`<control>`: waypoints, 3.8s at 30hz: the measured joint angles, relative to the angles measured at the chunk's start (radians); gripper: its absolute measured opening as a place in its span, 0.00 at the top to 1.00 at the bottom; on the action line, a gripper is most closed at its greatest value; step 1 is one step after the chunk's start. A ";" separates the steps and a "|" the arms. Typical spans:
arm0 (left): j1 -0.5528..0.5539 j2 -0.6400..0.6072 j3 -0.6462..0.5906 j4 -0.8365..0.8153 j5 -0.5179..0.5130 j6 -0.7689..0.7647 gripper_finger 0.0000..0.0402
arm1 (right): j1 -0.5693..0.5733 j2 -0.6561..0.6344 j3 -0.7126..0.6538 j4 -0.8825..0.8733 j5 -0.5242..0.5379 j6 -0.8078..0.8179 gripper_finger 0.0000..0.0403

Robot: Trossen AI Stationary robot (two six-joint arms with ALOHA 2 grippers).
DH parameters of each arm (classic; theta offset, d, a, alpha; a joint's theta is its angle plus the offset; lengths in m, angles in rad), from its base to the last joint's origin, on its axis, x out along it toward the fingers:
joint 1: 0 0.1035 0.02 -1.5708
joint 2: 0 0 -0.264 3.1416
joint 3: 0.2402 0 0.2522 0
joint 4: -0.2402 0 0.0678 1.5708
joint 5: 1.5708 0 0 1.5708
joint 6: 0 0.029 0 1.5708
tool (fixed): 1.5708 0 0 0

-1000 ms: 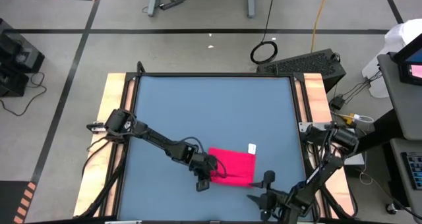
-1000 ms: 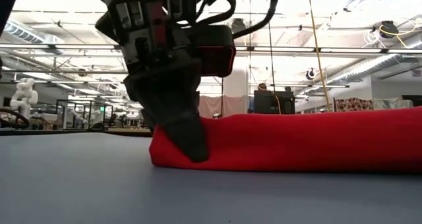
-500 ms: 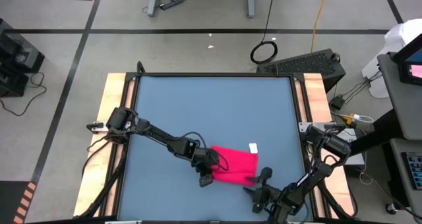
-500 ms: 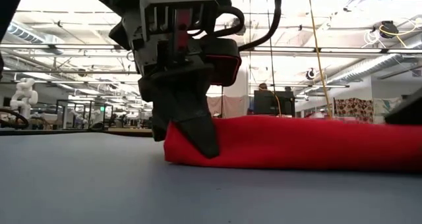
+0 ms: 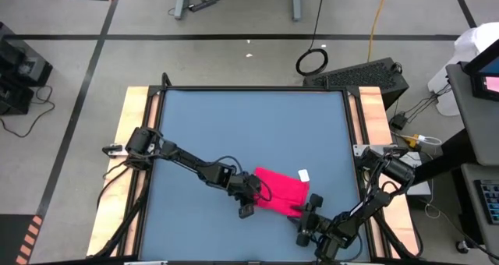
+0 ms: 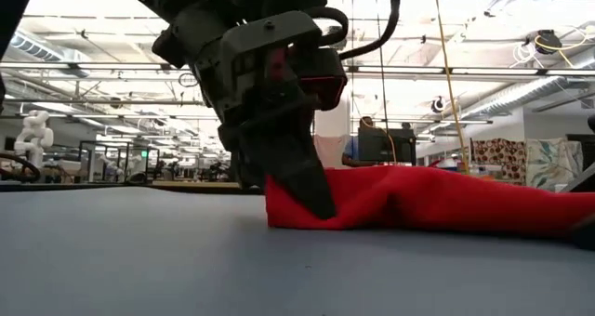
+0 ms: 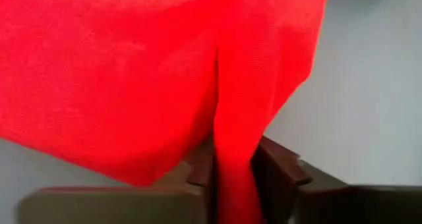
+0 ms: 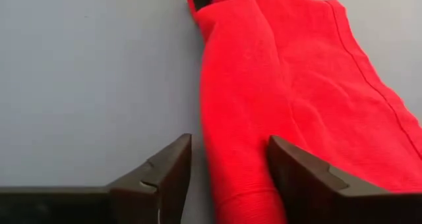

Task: Roll towel
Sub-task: Roll the red towel

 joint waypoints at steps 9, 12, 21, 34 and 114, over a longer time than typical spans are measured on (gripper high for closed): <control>0.000 -0.078 0.000 -0.119 -0.011 0.104 0.43 | -0.001 0.002 -0.002 0.006 -0.013 0.045 0.57; -0.015 -0.121 0.000 -0.142 -0.034 0.119 0.34 | -0.001 0.002 -0.004 0.006 -0.012 0.076 0.63; -0.225 -0.086 0.001 -0.055 -0.437 0.430 0.25 | -0.002 0.003 -0.005 0.008 0.003 0.132 0.76; -0.244 -0.003 0.000 -0.073 -0.680 0.521 0.25 | -0.002 0.004 -0.005 0.012 0.008 0.167 0.80; 0.124 -0.024 0.000 -0.076 0.339 0.069 0.96 | 0.024 0.040 0.056 0.158 0.017 -0.231 0.62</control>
